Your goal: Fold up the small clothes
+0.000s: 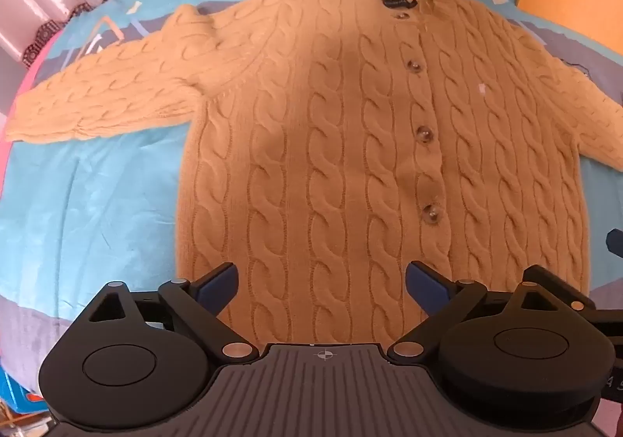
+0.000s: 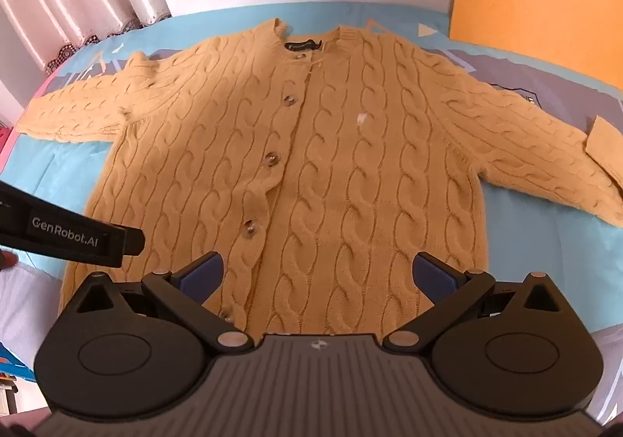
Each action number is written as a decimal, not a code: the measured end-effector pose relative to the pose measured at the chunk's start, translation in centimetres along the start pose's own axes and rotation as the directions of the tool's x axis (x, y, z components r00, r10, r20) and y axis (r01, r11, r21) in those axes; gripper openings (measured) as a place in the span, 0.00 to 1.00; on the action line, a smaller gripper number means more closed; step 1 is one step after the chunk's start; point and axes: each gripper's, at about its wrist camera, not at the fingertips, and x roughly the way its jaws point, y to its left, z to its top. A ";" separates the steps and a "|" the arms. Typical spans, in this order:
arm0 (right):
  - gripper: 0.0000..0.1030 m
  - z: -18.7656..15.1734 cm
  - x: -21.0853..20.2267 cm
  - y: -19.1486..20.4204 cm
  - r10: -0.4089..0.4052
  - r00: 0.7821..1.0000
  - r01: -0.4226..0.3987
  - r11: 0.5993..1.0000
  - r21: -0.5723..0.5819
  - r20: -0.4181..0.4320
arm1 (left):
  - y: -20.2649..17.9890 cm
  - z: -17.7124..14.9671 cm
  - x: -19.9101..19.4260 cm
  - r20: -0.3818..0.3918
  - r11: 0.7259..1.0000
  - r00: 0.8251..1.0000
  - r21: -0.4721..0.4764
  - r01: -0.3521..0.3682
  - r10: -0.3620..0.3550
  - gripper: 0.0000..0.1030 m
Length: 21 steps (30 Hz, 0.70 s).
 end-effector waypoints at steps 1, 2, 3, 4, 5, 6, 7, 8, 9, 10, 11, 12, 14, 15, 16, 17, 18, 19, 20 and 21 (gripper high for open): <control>1.00 0.0 0.0 0.0 -0.001 1.000 0.001 1.000 -0.002 0.004 | -0.1 0.0 -0.1 0.002 1.000 1.000 0.002 0.002 -0.002 1.00; 1.00 0.0 0.0 0.0 -0.003 1.000 0.003 1.000 -0.004 0.007 | -0.2 -0.1 -0.1 0.005 1.000 1.000 0.003 0.004 -0.004 1.00; 1.00 0.0 0.0 0.1 -0.004 1.000 0.004 1.000 -0.006 0.011 | -0.4 0.1 -0.1 -0.008 1.000 1.000 0.002 0.018 -0.018 1.00; 1.00 0.0 0.1 0.1 -0.007 1.000 0.007 1.000 -0.006 0.013 | 0.0 -0.1 -0.3 0.001 0.999 0.999 -0.005 0.044 -0.044 1.00; 1.00 -0.1 0.1 0.3 -0.009 1.000 0.009 1.000 -0.009 0.016 | 0.2 -0.1 -0.4 0.002 0.999 0.999 -0.008 0.050 -0.050 1.00; 1.00 0.0 0.3 0.7 -0.003 1.000 0.003 1.000 -0.017 -0.002 | 0.2 -0.1 -0.6 0.001 0.999 0.999 -0.008 0.042 -0.042 1.00; 1.00 0.0 0.4 0.9 -0.003 1.000 0.003 1.000 -0.019 -0.003 | 0.3 -0.1 -0.7 0.002 0.999 0.999 -0.010 0.042 -0.042 1.00; 1.00 0.2 0.0 0.9 0.001 1.000 -0.001 1.000 -0.022 -0.006 | 0.3 -0.1 -0.7 0.003 0.999 0.999 -0.013 0.042 -0.042 1.00; 1.00 0.2 0.0 0.8 0.003 1.000 -0.003 1.000 -0.026 -0.007 | 0.3 -0.1 -0.7 0.002 0.999 0.999 -0.016 0.040 -0.040 1.00; 1.00 0.2 -0.1 1.0 0.002 1.000 -0.002 1.000 -0.031 -0.005 | 0.4 -0.1 -0.5 0.004 0.999 0.999 -0.020 0.042 -0.042 1.00; 1.00 0.1 -0.4 1.2 0.001 1.000 -0.001 0.999 -0.035 -0.003 | 0.5 0.0 -0.5 0.003 0.999 0.999 -0.022 0.042 -0.042 1.00; 1.00 0.2 0.0 1.1 0.002 1.000 -0.002 0.999 -0.034 -0.007 | 0.5 0.0 -0.5 0.003 0.999 0.999 -0.022 0.041 -0.041 1.00; 1.00 0.3 0.0 1.2 -0.003 1.000 0.003 0.999 -0.039 -0.002 | 0.5 0.0 -0.5 0.002 0.999 0.999 -0.025 0.039 -0.039 1.00; 1.00 0.3 0.0 1.3 -0.004 1.000 0.004 0.999 -0.040 -0.001 | 0.5 0.0 -0.5 0.003 0.999 0.999 -0.025 0.039 -0.039 1.00; 1.00 0.4 0.0 1.3 -0.004 1.000 0.004 0.999 -0.039 -0.001 | 0.5 -0.1 -0.5 0.003 0.999 0.999 -0.026 0.038 -0.038 1.00; 1.00 0.4 0.0 1.3 -0.005 1.000 0.005 0.999 -0.039 0.000 | 0.5 -0.1 -0.5 0.003 0.999 0.999 -0.026 0.036 -0.036 1.00; 1.00 0.5 0.1 1.4 -0.004 1.000 0.004 0.999 -0.039 0.000 | 0.5 -0.1 -0.5 0.003 0.999 0.999 -0.025 0.034 -0.034 1.00; 1.00 0.5 0.1 1.4 -0.004 1.000 0.004 0.999 -0.038 -0.001 | 0.5 -0.1 -0.5 0.003 0.999 1.000 -0.024 0.031 -0.031 1.00; 1.00 0.6 0.2 1.4 -0.002 1.000 0.002 0.999 -0.038 -0.003 | 0.5 -0.1 -0.5 0.003 0.999 1.000 -0.024 0.029 -0.029 1.00; 1.00 0.6 0.3 1.4 -0.001 1.000 0.001 0.999 -0.039 -0.003 | 0.6 -0.1 -0.5 0.003 0.999 1.000 -0.024 0.028 -0.028 1.00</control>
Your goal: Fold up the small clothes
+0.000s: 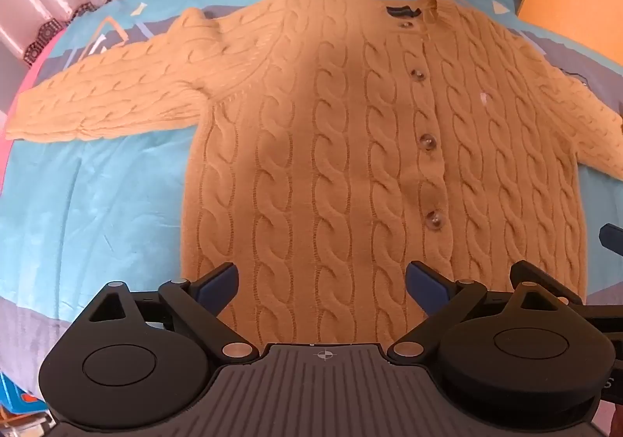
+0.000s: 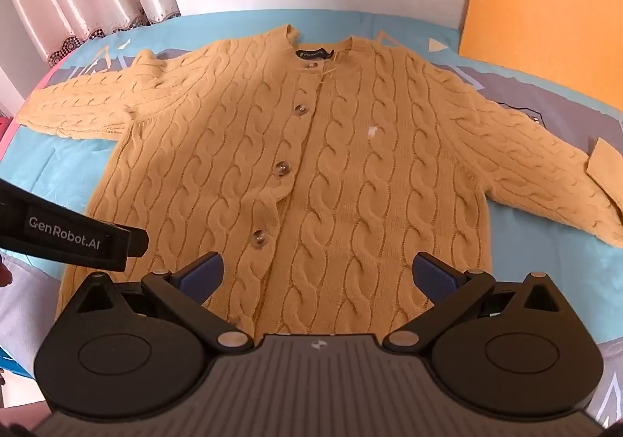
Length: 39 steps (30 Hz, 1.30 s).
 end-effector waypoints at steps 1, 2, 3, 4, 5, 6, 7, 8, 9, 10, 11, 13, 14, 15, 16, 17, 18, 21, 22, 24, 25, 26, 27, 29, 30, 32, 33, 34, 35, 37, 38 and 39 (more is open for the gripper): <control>1.00 0.0 0.1 0.0 0.001 1.000 -0.001 1.000 -0.001 0.000 | 0.0 0.0 0.0 0.000 1.000 1.000 -0.001 -0.001 0.001 1.00; 1.00 0.0 0.2 0.2 0.000 1.000 0.000 1.000 -0.002 0.001 | 0.1 0.0 0.1 -0.002 1.000 1.000 -0.002 -0.003 0.003 1.00; 1.00 -0.1 0.2 0.3 0.000 1.000 0.000 1.000 -0.003 0.003 | 0.1 0.0 0.0 -0.002 1.000 1.000 -0.002 -0.004 0.004 1.00; 1.00 0.0 0.2 0.3 0.001 1.000 -0.001 1.000 -0.002 0.004 | 0.2 0.0 0.1 -0.003 1.000 1.000 -0.003 -0.007 0.007 1.00; 1.00 0.0 0.2 0.4 0.000 1.000 0.000 1.000 -0.002 0.006 | 0.2 -0.1 0.1 -0.004 1.000 1.000 -0.003 -0.008 0.008 1.00; 1.00 0.0 0.2 0.4 -0.001 1.000 0.001 1.000 0.000 0.009 | 0.2 -0.1 0.1 -0.004 1.000 1.000 -0.003 -0.011 0.011 1.00; 1.00 0.1 0.2 0.4 -0.002 1.000 0.002 1.000 0.002 0.012 | 0.2 -0.1 0.1 -0.004 1.000 1.000 -0.002 -0.013 0.013 1.00; 1.00 0.1 0.2 0.4 -0.003 1.000 0.003 1.000 0.005 0.014 | 0.3 -0.2 0.1 -0.005 1.000 1.000 -0.001 -0.015 0.015 1.00; 1.00 0.0 0.2 0.5 -0.005 1.000 0.004 1.000 0.007 0.017 | 0.3 -0.2 0.1 -0.005 1.000 1.000 0.000 -0.016 0.016 1.00; 1.00 0.0 0.2 0.4 -0.006 1.000 0.006 1.000 0.010 0.018 | 0.3 -0.2 0.1 -0.006 1.000 1.000 0.000 -0.017 0.017 1.00; 1.00 0.0 0.2 0.3 -0.008 1.000 0.007 1.000 0.011 0.018 | 0.3 -0.2 0.0 -0.005 1.000 1.000 0.001 -0.018 0.018 1.00; 1.00 0.1 0.2 0.3 -0.011 1.000 0.010 1.000 0.014 0.018 | 0.2 -0.1 0.0 -0.004 1.000 1.000 0.006 -0.021 0.021 1.00; 1.00 0.0 0.2 0.3 -0.013 1.000 0.013 1.000 0.016 0.020 | 0.1 -0.1 0.0 -0.004 1.000 1.000 0.007 -0.022 0.022 1.00; 1.00 0.0 0.2 0.3 -0.015 1.000 0.015 1.000 0.018 0.020 | 0.0 -0.1 0.0 -0.003 1.000 1.000 0.009 -0.024 0.024 1.00; 1.00 0.0 0.2 0.3 -0.017 1.000 0.017 1.000 0.019 0.020 | 0.0 -0.1 -0.1 -0.003 1.000 1.000 0.010 -0.024 0.024 1.00; 1.00 -0.1 0.1 0.2 -0.019 1.000 0.018 1.000 0.021 0.021 | 0.0 0.0 -0.1 -0.003 1.000 1.000 0.012 -0.024 0.024 1.00; 1.00 0.0 0.1 0.2 -0.021 1.000 0.020 1.000 0.022 0.022 | 0.0 0.0 0.0 -0.004 1.000 1.000 0.013 -0.025 0.025 1.00; 1.00 0.0 0.1 0.2 -0.027 0.999 0.026 0.999 0.029 0.024 | -0.1 0.0 -0.1 -0.003 0.999 1.000 0.018 -0.027 0.027 1.00; 1.00 0.0 0.0 0.1 -0.028 0.999 0.028 0.999 0.031 0.025 | -0.1 0.0 -0.1 -0.003 0.999 1.000 0.020 -0.028 0.028 1.00; 1.00 -0.1 0.0 0.1 -0.030 0.999 0.029 0.999 0.035 0.027 | -0.1 0.0 -0.1 -0.003 0.999 1.000 0.023 -0.028 0.028 1.00; 1.00 -0.1 0.0 0.0 -0.031 0.999 0.030 0.999 0.037 0.028 | -0.1 -0.1 -0.1 -0.003 0.999 1.000 0.024 -0.028 0.028 1.00; 1.00 -0.1 -0.1 0.0 -0.033 0.999 0.032 0.999 0.038 0.029 | -0.1 -0.1 -0.1 -0.001 0.999 1.000 0.026 -0.028 0.028 1.00; 1.00 -0.1 -0.1 0.1 -0.035 0.999 0.034 0.999 0.040 0.029 | -0.1 -0.1 -0.2 0.000 0.999 1.000 0.027 -0.029 0.029 1.00; 1.00 -0.1 -0.1 0.1 -0.036 0.999 0.035 0.999 0.042 0.030 | -0.1 -0.1 -0.2 0.000 0.999 1.000 0.029 -0.030 0.030 1.00; 1.00 -0.1 -0.1 0.1 -0.037 0.999 0.036 0.998 0.043 0.031 | -0.1 -0.1 -0.2 0.000 0.999 1.000 0.029 -0.030 0.030 1.00; 0.99 -0.1 -0.2 0.1 -0.039 0.999 0.037 0.998 0.045 0.033 | -0.1 -0.1 -0.2 -0.001 0.999 1.000 0.027 -0.031 0.031 1.00; 0.99 -0.2 -0.2 0.1 -0.040 0.999 0.038 0.998 0.047 0.035 | -0.1 -0.1 -0.2 -0.001 0.999 1.000 0.027 -0.031 0.031 1.00; 0.99 -0.2 -0.2 0.1 -0.040 0.998 0.039 0.998 0.048 0.037 | -0.1 -0.1 -0.2 -0.001 0.999 0.999 0.027 -0.032 0.032 1.00; 0.99 -0.2 -0.3 0.1 -0.041 0.998 0.039 0.998 0.049 0.040 | -0.1 -0.1 -0.2 -0.001 0.999 0.999 0.026 -0.033 0.033 1.00; 0.99 -0.1 -0.3 0.1 -0.043 0.998 0.041 0.998 0.049 0.043 | 0.0 -0.1 -0.2 -0.002 0.999 0.999 0.026 -0.034 0.034 1.00; 0.99 -0.1 -0.3 0.1 -0.044 0.998 0.042 0.998 0.048 0.045 | 0.0 -0.1 -0.2 -0.003 0.999 0.999 0.026 -0.034 0.034 1.00; 0.99 -0.1 -0.3 0.1 -0.044 0.998 0.042 0.998 0.048 0.046 | 0.0 -0.2 -0.2 -0.003 0.999 0.999 0.026 -0.035 0.035 1.00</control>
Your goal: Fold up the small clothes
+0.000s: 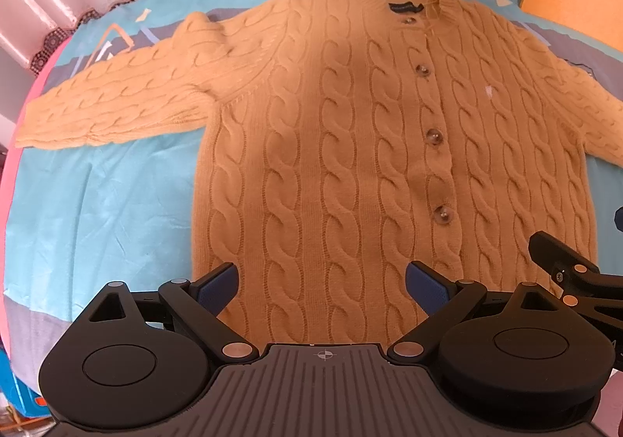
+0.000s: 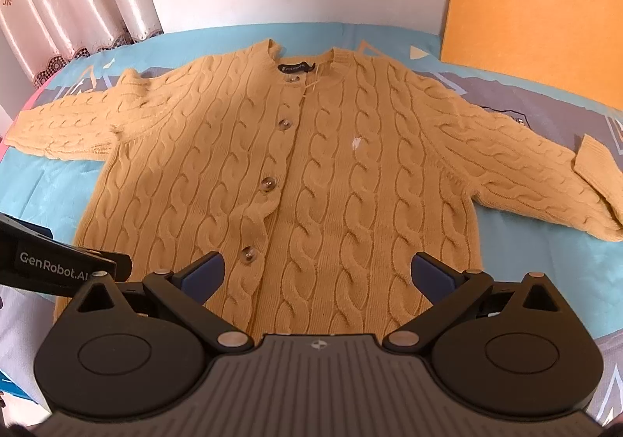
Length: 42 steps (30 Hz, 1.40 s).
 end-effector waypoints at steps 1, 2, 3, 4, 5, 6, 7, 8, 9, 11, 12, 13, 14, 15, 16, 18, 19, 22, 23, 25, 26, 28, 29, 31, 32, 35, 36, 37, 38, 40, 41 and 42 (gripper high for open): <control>0.99 0.0 0.0 0.0 0.000 1.000 0.000 1.000 0.000 0.000 | 0.0 0.0 0.0 0.001 1.000 1.000 0.000 0.000 0.000 1.00; 0.99 0.0 0.0 0.0 0.000 1.000 0.000 1.000 0.000 0.000 | 0.0 0.0 0.0 0.000 1.000 1.000 0.001 0.000 0.000 1.00; 0.99 0.0 0.0 0.0 -0.001 1.000 0.001 1.000 0.001 0.000 | 0.0 0.0 0.0 0.000 1.000 1.000 0.001 0.000 0.000 1.00; 0.99 0.0 0.0 0.0 0.000 1.000 0.000 1.000 0.001 0.000 | 0.0 0.0 0.0 0.000 1.000 1.000 0.001 -0.002 0.002 1.00; 0.99 0.0 0.0 0.0 0.000 1.000 0.000 1.000 0.000 0.000 | 0.1 0.0 0.1 -0.001 1.000 1.000 0.001 -0.003 0.003 1.00; 0.98 0.0 0.0 0.0 -0.001 1.000 0.001 1.000 0.001 0.001 | 0.1 -0.1 0.1 -0.002 1.000 1.000 0.001 -0.004 0.004 1.00; 0.98 -0.1 0.0 0.0 -0.002 1.000 0.002 1.000 0.002 0.003 | 0.1 -0.1 0.2 -0.003 1.000 1.000 0.002 -0.004 0.004 1.00; 0.98 -0.1 0.0 0.0 -0.001 1.000 0.001 1.000 0.003 0.005 | 0.1 -0.1 0.2 -0.003 1.000 1.000 0.002 -0.005 0.005 1.00; 0.98 -0.1 0.0 0.0 -0.001 1.000 0.001 1.000 0.004 0.005 | 0.1 -0.1 0.2 -0.004 1.000 1.000 0.002 -0.007 0.007 1.00; 0.98 -0.1 0.0 0.0 0.000 1.000 0.000 1.000 0.005 0.006 | 0.0 0.0 0.2 -0.003 1.000 1.000 0.003 -0.009 0.009 1.00; 0.98 -0.1 0.0 0.0 0.000 1.000 0.000 1.000 0.005 0.007 | 0.0 0.0 0.2 -0.002 1.000 1.000 0.004 -0.010 0.010 1.00; 0.98 -0.1 0.0 0.0 0.000 1.000 0.000 1.000 0.006 0.007 | -0.1 0.0 0.2 -0.001 1.000 1.000 0.004 -0.011 0.011 1.00; 0.98 -0.1 0.0 0.0 -0.001 1.000 0.001 1.000 0.006 0.008 | -0.1 0.0 0.2 -0.001 1.000 1.000 0.005 -0.011 0.011 1.00; 0.98 -0.1 -0.1 0.0 -0.001 1.000 0.001 1.000 0.007 0.009 | -0.1 0.1 0.2 -0.001 1.000 1.000 0.006 -0.012 0.012 1.00; 0.98 -0.1 -0.1 0.0 -0.002 1.000 0.002 1.000 0.008 0.009 | -0.2 0.1 0.2 -0.002 1.000 1.000 0.007 -0.014 0.014 1.00; 0.98 -0.1 0.0 -0.1 -0.003 1.000 0.003 1.000 0.011 0.009 | -0.2 0.1 0.3 -0.004 1.000 1.000 0.009 -0.015 0.015 1.00; 0.98 -0.1 0.0 -0.2 -0.004 1.000 0.003 1.000 0.013 0.010 | -0.2 0.2 0.3 -0.005 1.000 1.000 0.009 -0.016 0.016 1.00; 0.98 -0.1 0.0 -0.4 -0.007 1.000 0.007 1.000 0.019 0.011 | -0.3 0.3 0.3 -0.006 1.000 1.000 0.012 -0.017 0.017 1.00; 0.98 -0.1 0.1 -0.6 -0.008 1.000 0.008 1.000 0.021 0.011 | -0.4 0.3 0.3 -0.006 1.000 1.000 0.013 -0.019 0.019 1.00; 0.98 -0.1 0.2 -0.8 -0.008 1.000 0.008 1.000 0.028 0.010 | -0.5 0.5 0.4 -0.008 1.000 1.000 0.015 -0.022 0.022 1.00; 0.98 -0.1 0.3 -0.8 -0.009 1.000 0.008 1.000 0.030 0.010 | -0.6 0.5 0.4 -0.009 1.000 1.000 0.016 -0.023 0.023 1.00; 0.98 -0.1 0.4 -1.1 -0.008 1.000 0.008 0.999 0.034 0.011 | -0.8 0.6 0.5 -0.011 1.000 1.000 0.017 -0.026 0.026 1.00; 0.98 -0.1 0.4 -1.2 -0.007 1.000 0.007 0.999 0.038 0.012 | -0.9 0.7 0.5 -0.012 0.999 1.000 0.018 -0.028 0.028 1.00; 0.98 -0.1 0.5 -1.5 -0.007 1.000 0.006 0.999 0.045 0.014 | -1.1 0.8 0.6 -0.015 0.999 0.999 0.022 -0.031 0.032 1.00; 0.98 -0.1 0.5 -1.6 -0.007 1.000 0.006 0.999 0.048 0.014 | -1.1 0.8 0.6 -0.016 0.999 0.999 0.024 -0.033 0.033 1.00; 0.97 -0.1 0.8 -2.1 -0.005 1.000 0.004 0.998 0.062 0.015 | -1.4 1.0 0.7 -0.019 0.999 0.999 0.030 -0.037 0.038 1.00; 0.97 -0.1 0.9 -2.3 -0.004 1.000 0.003 0.998 0.068 0.015 | -1.5 1.1 0.8 -0.021 0.999 0.999 0.032 -0.038 0.039 1.00; 0.97 -0.2 0.9 -2.4 -0.003 1.000 0.002 0.997 0.073 0.017 | -1.6 1.1 0.8 -0.023 0.999 0.999 0.035 -0.040 0.041 1.00; 0.97 -0.2 1.1 -2.6 -0.002 1.000 0.001 0.997 0.078 0.017 | -1.7 1.2 0.9 -0.025 0.999 0.999 0.036 -0.040 0.041 1.00; 0.96 -0.2 1.5 -3.2 0.009 1.000 -0.010 0.996 0.093 0.014 | -1.9 1.3 1.1 -0.033 0.999 0.999 0.038 -0.035 0.036 1.00; 0.96 -0.1 1.8 -3.5 0.015 1.000 -0.016 0.994 0.104 0.010 | -2.0 1.3 1.2 -0.038 0.999 0.999 0.039 -0.033 0.034 1.00; 0.95 -0.1 2.1 -3.9 0.022 1.000 -0.023 0.993 0.118 0.003 | -2.0 1.4 1.3 -0.043 0.999 0.998 0.039 -0.033 0.034 1.00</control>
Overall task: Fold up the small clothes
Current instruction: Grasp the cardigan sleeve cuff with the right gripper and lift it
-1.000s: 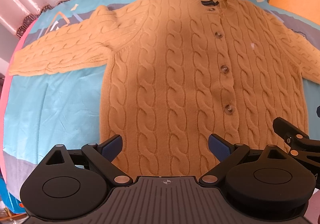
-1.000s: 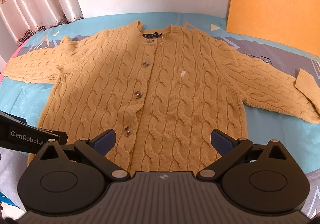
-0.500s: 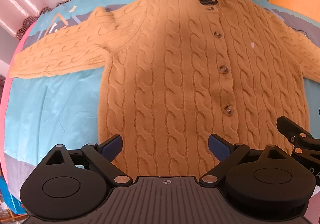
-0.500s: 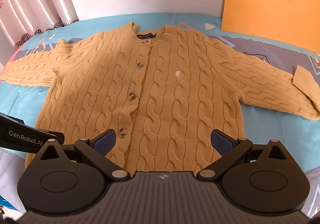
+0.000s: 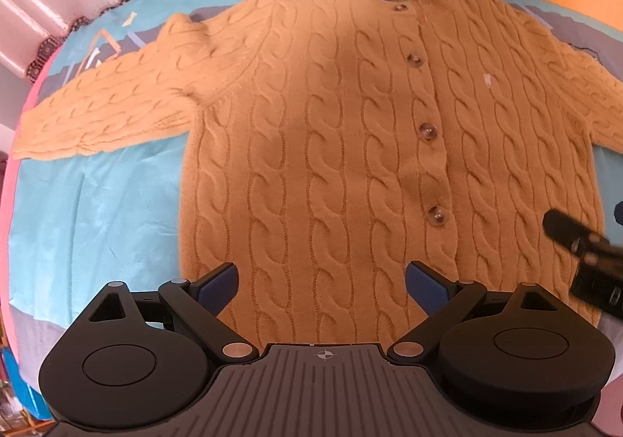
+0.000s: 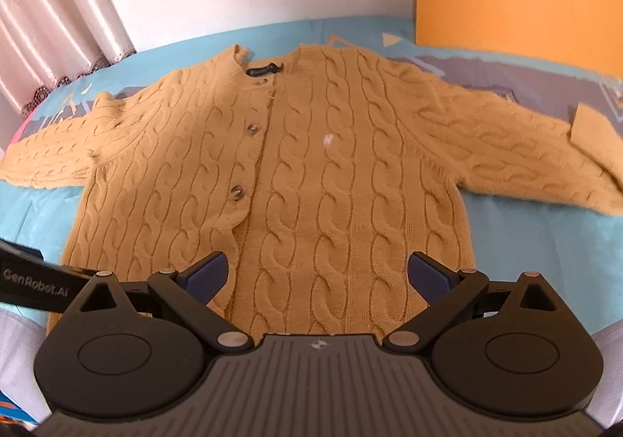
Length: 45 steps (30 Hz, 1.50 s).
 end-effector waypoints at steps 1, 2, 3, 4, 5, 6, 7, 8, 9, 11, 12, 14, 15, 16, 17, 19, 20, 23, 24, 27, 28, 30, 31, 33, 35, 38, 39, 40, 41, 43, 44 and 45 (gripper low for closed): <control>0.94 0.1 0.3 -0.5 0.004 1.000 -0.004 1.000 0.014 -0.002 | 0.0 0.0 0.1 -0.006 1.000 1.000 -0.001 0.001 -0.001 1.00; 0.94 0.2 0.5 -1.0 0.001 1.000 -0.001 1.000 0.025 0.005 | 0.0 0.1 0.2 -0.011 1.000 1.000 -0.002 0.002 -0.002 1.00; 0.94 0.4 0.7 -1.6 -0.012 1.000 0.012 0.999 0.030 0.018 | -0.1 0.2 0.3 -0.016 1.000 1.000 -0.003 0.001 -0.001 1.00; 0.94 0.5 0.8 -2.1 -0.033 0.999 0.032 0.999 0.030 0.035 | -0.1 0.2 0.4 -0.019 1.000 1.000 -0.003 -0.002 0.002 1.00; 0.94 0.6 0.9 -2.8 -0.064 0.996 0.062 0.998 0.026 0.056 | -0.1 0.3 0.5 -0.021 1.000 1.000 -0.004 -0.005 0.005 1.00; 0.94 0.9 1.0 -3.7 -0.109 0.991 0.107 0.994 0.024 0.081 | -0.1 0.3 0.6 -0.023 1.000 1.000 -0.005 -0.007 0.007 1.00; 0.94 1.2 1.2 -4.6 -0.153 0.983 0.151 0.988 0.025 0.104 | 0.0 0.5 0.6 -0.028 1.000 1.000 -0.006 -0.011 0.010 1.00; 0.94 1.4 1.4 -5.7 -0.208 0.969 0.206 0.978 0.025 0.132 | 0.0 0.5 0.7 -0.032 1.000 0.999 -0.007 -0.013 0.013 1.00; 0.94 1.7 1.6 -6.7 -0.256 0.955 0.255 0.967 0.024 0.151 | 0.0 0.7 0.8 -0.035 1.000 0.999 -0.008 -0.015 0.015 1.00; 0.91 2.2 2.3 -9.1 -0.346 0.920 0.349 0.937 0.016 0.185 | 0.0 0.8 0.9 -0.042 1.000 0.999 -0.009 -0.018 0.017 1.00; 0.91 2.3 2.6 -10.3 -0.390 0.898 0.397 0.918 0.007 0.203 | 0.0 0.8 1.0 -0.046 1.000 0.999 -0.010 -0.019 0.019 1.00; 0.89 2.7 3.6 -12.8 -0.477 0.852 0.490 0.872 -0.005 0.216 | -0.1 1.0 1.3 -0.056 1.000 0.998 -0.012 -0.023 0.022 1.00; 0.87 2.9 4.0 -14.3 -0.509 0.834 0.523 0.852 -0.007 0.213 | -0.1 1.0 1.5 -0.063 1.000 0.998 -0.013 -0.025 0.024 1.00; 0.87 3.1 4.4 -15.6 -0.527 0.823 0.541 0.841 -0.010 0.212 | -0.2 1.0 1.6 -0.070 1.000 0.997 -0.013 -0.028 0.027 1.00; 0.86 3.2 4.8 -16.7 -0.543 0.813 0.558 0.830 -0.016 0.208 | -0.3 1.0 1.7 -0.077 0.999 0.997 -0.013 -0.030 0.029 1.00; 0.83 3.5 5.6 -18.7 -0.577 0.792 0.593 0.804 -0.031 0.200 | -0.4 1.0 2.0 -0.092 0.999 0.995 -0.012 -0.035 0.034 1.00; 0.82 3.6 6.1 -19.8 -0.592 0.782 0.610 0.791 -0.043 0.197 | -0.5 1.1 2.1 -0.096 0.999 0.995 -0.011 -0.038 0.037 1.00; 0.79 4.0 7.2 -22.0 -0.608 0.774 0.624 0.779 -0.058 0.175 | -0.7 1.2 2.4 -0.111 0.999 0.993 -0.011 -0.048 0.046 1.00; 0.77 4.2 7.6 -22.8 -0.611 0.774 0.626 0.777 -0.061 0.164 | -0.7 1.3 2.5 -0.115 0.999 0.992 -0.012 -0.051 0.049 1.00; 0.74 4.7 8.9 -24.7 -0.608 0.781 0.621 0.781 -0.066 0.142 | -0.8 1.6 2.8 -0.125 0.998 0.991 -0.017 -0.060 0.057 1.00; 0.74 4.9 9.0 -25.1 -0.606 0.783 0.618 0.784 -0.064 0.137 | -0.8 1.7 2.9 -0.128 0.998 0.990 -0.019 -0.062 0.059 1.00; 0.71 5.3 9.5 -26.1 -0.608 0.785 0.616 0.787 -0.042 0.119 | -0.9 1.8 3.1 -0.134 0.998 0.989 -0.021 -0.064 0.061 1.00; 0.71 5.4 9.7 -26.7 -0.607 0.787 0.612 0.790 -0.023 0.110 | -0.9 1.8 3.3 -0.138 0.998 0.989 -0.022 -0.064 0.061 1.00; 0.71 5.7 9.6 -27.8 -0.598 0.795 0.598 0.801 0.030 0.100 | -1.0 1.8 3.5 -0.146 0.998 0.987 -0.022 -0.066 0.062 1.00; 0.70 6.0 9.7 -29.0 -0.579 0.811 0.573 0.815 0.085 0.085 | -1.0 1.9 3.7 -0.151 0.998 0.987 -0.023 -0.067 0.063 1.00; 0.51 6.4 9.6 -30.4 -0.510 0.857 0.493 0.854 0.165 0.075 | -1.0 1.8 3.9 -0.159 0.997 0.985 -0.026 -0.066 0.061 1.00; 0.37 6.5 9.5 -30.7 -0.479 0.875 0.459 0.868 0.189 0.076 | -1.0 1.8 3.9 -0.160 0.998 0.985 -0.028 -0.065 0.060 1.00; 0.25 6.7 9.3 -30.8 -0.465 0.882 0.442 0.873 0.209 0.078 | -0.9 1.8 4.0 -0.160 0.998 0.985 -0.029 -0.063 0.058 1.00; 0.18 6.8 9.1 -30.9 -0.461 0.884 0.435 0.872 0.222 0.081 | -0.9 1.8 4.0 -0.159 0.998 0.986 -0.030 -0.062 0.056 1.00; 0.11 7.2 8.4 -31.0 -0.433 0.897 0.399 0.879 0.263 0.088 | -0.8 1.7 4.0 -0.156 0.998 0.986 -0.032 -0.057 0.051 1.00; 0.11 7.3 7.8 -31.0 -0.410 0.906 0.367 0.884 0.291 0.103 | -0.7 1.7 4.0 -0.153 0.998 0.987 -0.033 -0.055 0.049 1.00; 0.10 7.5 7.2 -30.9 -0.388 0.914 0.337 0.889 0.310 0.119 | -0.6 1.6 4.0 -0.151 0.998 0.987 -0.035 -0.052 0.046 1.00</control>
